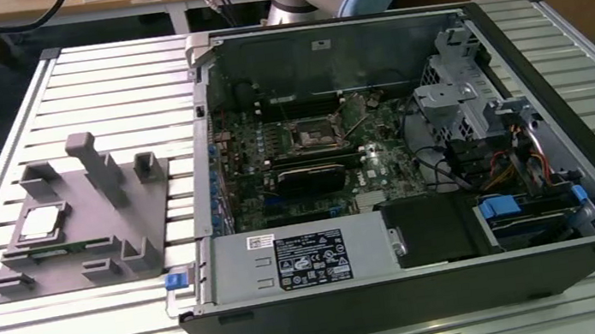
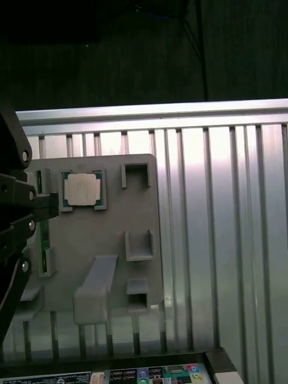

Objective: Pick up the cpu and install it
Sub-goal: 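Reach for the cpu, then pick up the cpu and move it towards the insertion slot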

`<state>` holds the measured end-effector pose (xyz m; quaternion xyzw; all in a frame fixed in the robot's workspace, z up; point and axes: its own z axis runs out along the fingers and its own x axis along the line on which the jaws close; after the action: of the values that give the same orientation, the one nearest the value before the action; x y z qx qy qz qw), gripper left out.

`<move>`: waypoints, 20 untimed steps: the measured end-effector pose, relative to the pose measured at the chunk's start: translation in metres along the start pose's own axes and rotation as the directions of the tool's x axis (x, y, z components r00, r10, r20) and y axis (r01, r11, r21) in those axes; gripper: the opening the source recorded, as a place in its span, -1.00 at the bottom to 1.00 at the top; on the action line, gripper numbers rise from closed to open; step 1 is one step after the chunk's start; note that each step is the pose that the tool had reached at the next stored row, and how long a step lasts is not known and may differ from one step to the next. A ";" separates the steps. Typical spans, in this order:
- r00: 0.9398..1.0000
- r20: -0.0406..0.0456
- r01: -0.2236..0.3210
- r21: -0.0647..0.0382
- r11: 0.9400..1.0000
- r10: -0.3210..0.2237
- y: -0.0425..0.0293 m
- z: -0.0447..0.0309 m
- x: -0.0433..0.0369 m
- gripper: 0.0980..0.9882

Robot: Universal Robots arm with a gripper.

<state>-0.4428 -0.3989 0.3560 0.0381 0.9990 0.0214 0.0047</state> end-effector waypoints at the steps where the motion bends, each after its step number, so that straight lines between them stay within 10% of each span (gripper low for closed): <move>1: 1.000 0.000 0.000 0.000 1.000 0.000 -0.0001 0.0003 0.0017 -0.98; 8: 1.000 -0.001 0.000 0.000 1.000 0.000 -0.0014 0.0027 0.0168 -0.98; 20: 1.000 -0.001 0.000 -0.003 1.000 0.000 -0.0032 0.0085 0.0176 -0.98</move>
<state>-0.4605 -0.4004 0.3473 0.0381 0.9990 0.0229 0.0040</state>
